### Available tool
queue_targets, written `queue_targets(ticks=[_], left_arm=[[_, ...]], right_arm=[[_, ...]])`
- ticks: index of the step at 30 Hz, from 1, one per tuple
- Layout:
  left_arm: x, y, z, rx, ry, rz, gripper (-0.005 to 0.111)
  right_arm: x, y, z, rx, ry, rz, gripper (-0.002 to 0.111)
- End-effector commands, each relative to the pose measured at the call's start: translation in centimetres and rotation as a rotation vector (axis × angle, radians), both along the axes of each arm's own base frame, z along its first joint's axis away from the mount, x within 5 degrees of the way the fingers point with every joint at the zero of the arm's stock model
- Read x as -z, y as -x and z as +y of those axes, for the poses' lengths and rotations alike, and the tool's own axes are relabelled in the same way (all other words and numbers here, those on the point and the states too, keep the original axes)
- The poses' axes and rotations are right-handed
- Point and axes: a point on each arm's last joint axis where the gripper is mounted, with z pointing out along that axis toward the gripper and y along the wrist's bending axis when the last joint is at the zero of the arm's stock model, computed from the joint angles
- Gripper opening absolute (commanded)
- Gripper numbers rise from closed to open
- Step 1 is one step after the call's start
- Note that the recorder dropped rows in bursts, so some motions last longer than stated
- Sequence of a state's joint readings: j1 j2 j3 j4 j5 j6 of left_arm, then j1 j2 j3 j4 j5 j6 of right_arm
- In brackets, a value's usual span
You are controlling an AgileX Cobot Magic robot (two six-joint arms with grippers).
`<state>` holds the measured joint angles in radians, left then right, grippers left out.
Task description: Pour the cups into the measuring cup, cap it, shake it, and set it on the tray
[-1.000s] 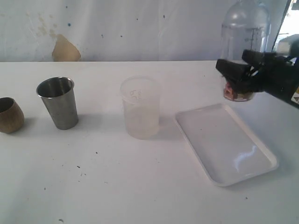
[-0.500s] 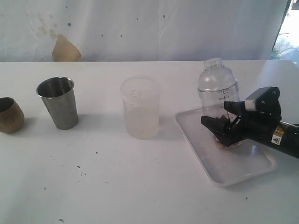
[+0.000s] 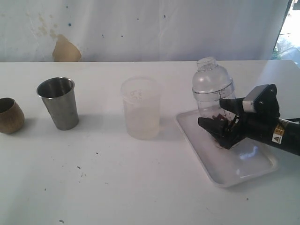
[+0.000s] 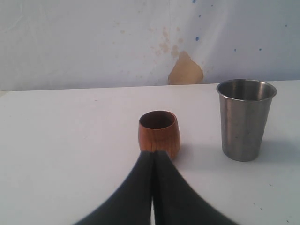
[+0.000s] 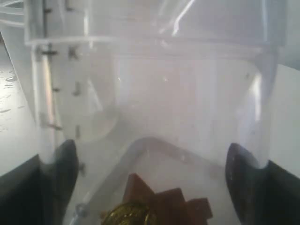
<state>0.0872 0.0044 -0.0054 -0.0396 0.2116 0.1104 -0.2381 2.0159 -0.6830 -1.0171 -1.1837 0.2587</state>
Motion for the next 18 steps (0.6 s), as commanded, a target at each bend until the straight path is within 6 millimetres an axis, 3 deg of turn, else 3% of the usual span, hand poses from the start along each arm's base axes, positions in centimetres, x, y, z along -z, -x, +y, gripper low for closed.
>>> queue_targets(ticks=[1,18], left_arm=[[0.1,0.0,0.0,0.0,-0.003,-0.008,0.001],[0.1,0.0,0.0,0.0,-0.003,-0.008,0.001]], right_arm=[[-1.7,-0.1,0.1,-0.011,-0.018,-0.067,0.0],[-3.5,-0.2,-0.1,0.026,-0.043,-0.102,0.0]])
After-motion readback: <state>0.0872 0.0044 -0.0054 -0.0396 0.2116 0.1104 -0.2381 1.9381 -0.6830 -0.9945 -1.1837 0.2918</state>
